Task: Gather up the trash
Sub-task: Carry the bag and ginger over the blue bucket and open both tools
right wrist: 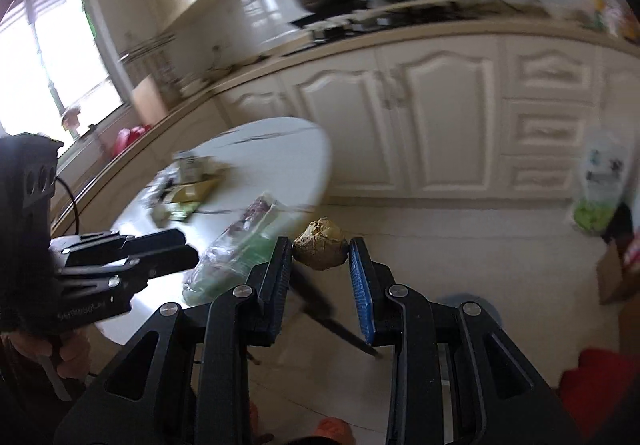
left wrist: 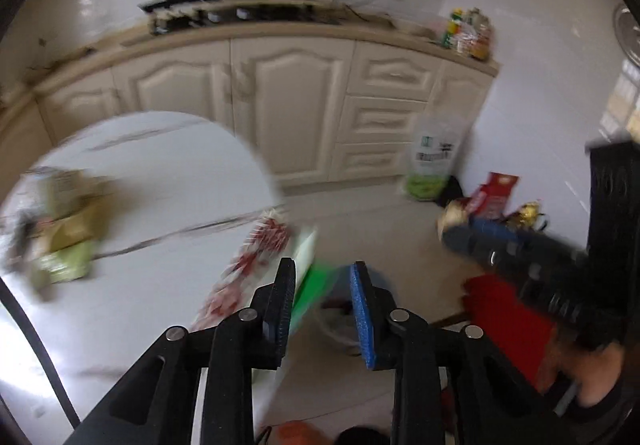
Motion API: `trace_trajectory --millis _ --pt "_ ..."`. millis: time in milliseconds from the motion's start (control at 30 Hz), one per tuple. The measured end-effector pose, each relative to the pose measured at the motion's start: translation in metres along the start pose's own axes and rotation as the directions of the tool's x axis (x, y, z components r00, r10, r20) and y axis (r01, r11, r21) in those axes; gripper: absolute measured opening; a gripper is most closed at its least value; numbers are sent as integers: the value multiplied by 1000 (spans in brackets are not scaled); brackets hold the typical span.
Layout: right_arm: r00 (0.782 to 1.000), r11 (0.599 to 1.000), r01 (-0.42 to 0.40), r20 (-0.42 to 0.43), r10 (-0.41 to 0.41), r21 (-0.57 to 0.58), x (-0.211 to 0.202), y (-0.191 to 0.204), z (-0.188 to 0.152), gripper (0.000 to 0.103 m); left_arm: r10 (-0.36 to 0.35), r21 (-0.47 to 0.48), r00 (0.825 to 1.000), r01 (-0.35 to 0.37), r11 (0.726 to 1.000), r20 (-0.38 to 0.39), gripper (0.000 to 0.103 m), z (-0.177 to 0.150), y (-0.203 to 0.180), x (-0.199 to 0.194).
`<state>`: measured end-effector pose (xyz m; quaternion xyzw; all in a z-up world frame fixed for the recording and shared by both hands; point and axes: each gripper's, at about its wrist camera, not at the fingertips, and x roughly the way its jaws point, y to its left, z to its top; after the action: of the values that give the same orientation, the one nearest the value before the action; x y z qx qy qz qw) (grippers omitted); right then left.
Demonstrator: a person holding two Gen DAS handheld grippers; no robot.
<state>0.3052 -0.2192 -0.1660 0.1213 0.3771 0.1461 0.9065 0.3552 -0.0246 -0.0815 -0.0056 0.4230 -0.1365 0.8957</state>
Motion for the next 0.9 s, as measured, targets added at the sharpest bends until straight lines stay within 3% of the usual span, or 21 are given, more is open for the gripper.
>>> trace_trajectory --millis 33,233,333,367,400,433,500,700,900 --pt "1000 1000 13 -5 -13 20 0 -15 -3 28 49 3 999 -48 999 -17 20 8 -5 13" --pt "997 986 54 -59 -45 156 18 -104 -33 28 72 96 997 -70 993 -21 25 42 -43 55" --pt "997 982 48 -72 -35 182 27 -121 -41 28 94 132 996 -91 987 -14 27 41 -43 55" --pt "997 982 39 -75 -26 182 30 -123 -43 28 113 138 994 -111 984 -2 28 39 -38 52" --pt "997 983 31 -74 -18 179 33 -124 -44 28 142 138 990 -142 980 10 35 35 -34 47" --pt "998 985 19 -64 -8 173 35 -121 -42 28 163 136 987 -163 977 12 55 26 -32 44" --pt "998 986 -4 -63 15 168 39 -117 -43 28 201 138 980 -201 970 13 71 12 -25 43" --pt "997 988 -30 -60 40 150 44 -102 -47 28 218 159 975 -210 965 -34 71 -21 -31 47" --pt "998 989 -16 -54 24 144 36 -96 -48 28 321 189 945 -305 933 -59 70 -13 -43 75"
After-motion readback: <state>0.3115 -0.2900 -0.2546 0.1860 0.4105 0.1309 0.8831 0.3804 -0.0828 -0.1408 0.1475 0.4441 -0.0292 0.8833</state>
